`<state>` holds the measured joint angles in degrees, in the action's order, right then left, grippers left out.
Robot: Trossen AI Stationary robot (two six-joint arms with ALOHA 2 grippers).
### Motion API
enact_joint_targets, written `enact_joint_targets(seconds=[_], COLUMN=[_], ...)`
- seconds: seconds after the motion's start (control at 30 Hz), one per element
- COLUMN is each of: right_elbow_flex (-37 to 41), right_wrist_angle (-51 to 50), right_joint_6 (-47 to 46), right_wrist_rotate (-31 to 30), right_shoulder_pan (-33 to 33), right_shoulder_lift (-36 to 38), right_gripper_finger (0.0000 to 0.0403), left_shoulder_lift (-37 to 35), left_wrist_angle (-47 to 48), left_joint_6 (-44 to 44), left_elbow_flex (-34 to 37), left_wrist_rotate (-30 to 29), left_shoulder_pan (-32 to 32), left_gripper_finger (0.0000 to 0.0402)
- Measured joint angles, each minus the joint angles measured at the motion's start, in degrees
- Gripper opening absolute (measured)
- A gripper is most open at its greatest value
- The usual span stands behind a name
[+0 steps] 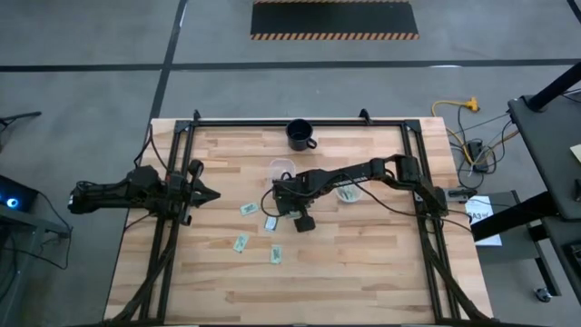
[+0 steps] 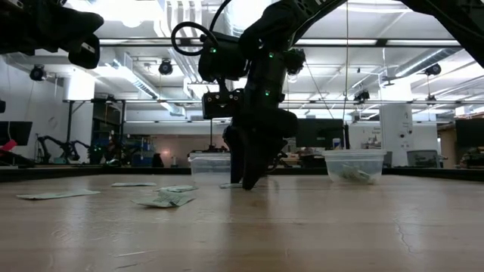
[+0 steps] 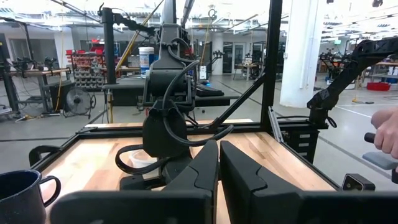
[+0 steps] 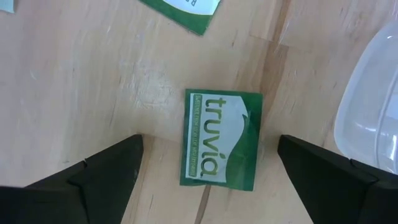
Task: Pick and place items into bin
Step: Put the green stevia packet into the right transparent bin
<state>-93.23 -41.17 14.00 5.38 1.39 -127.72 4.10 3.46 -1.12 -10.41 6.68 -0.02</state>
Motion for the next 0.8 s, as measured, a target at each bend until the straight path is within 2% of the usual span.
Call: enact_joint_targets(seconds=[0.23, 0.33, 0.5, 0.8], right_elbow_flex=[0.0, 0.0, 0.0, 0.0], right_wrist_angle=[-0.2, -0.2, -0.2, -0.3], right_joint_6=[0.0, 0.0, -0.1, 0.0], right_wrist_rotate=[0.2, 0.3, 0.3, 0.4], right_shoulder_pan=[0.0, 0.0, 0.1, 0.1], right_shoulder_lift=[0.0, 0.0, 0.0, 0.0], right_gripper_finger=[0.0366, 0.0350, 0.0294, 0.0151], left_shoulder_lift=[0.0, 0.0, 0.0, 0.0], left_wrist_angle=[0.0, 0.0, 0.0, 0.0], left_joint_6=[0.0, 0.0, 0.0, 0.0], left_elbow_flex=[0.0, 0.0, 0.0, 0.0], left_wrist_rotate=[0.0, 0.0, 0.0, 0.0], left_shoulder_pan=[0.0, 0.0, 0.0, 0.0], left_gripper_finger=[0.0000, 0.0000, 0.0000, 0.0000])
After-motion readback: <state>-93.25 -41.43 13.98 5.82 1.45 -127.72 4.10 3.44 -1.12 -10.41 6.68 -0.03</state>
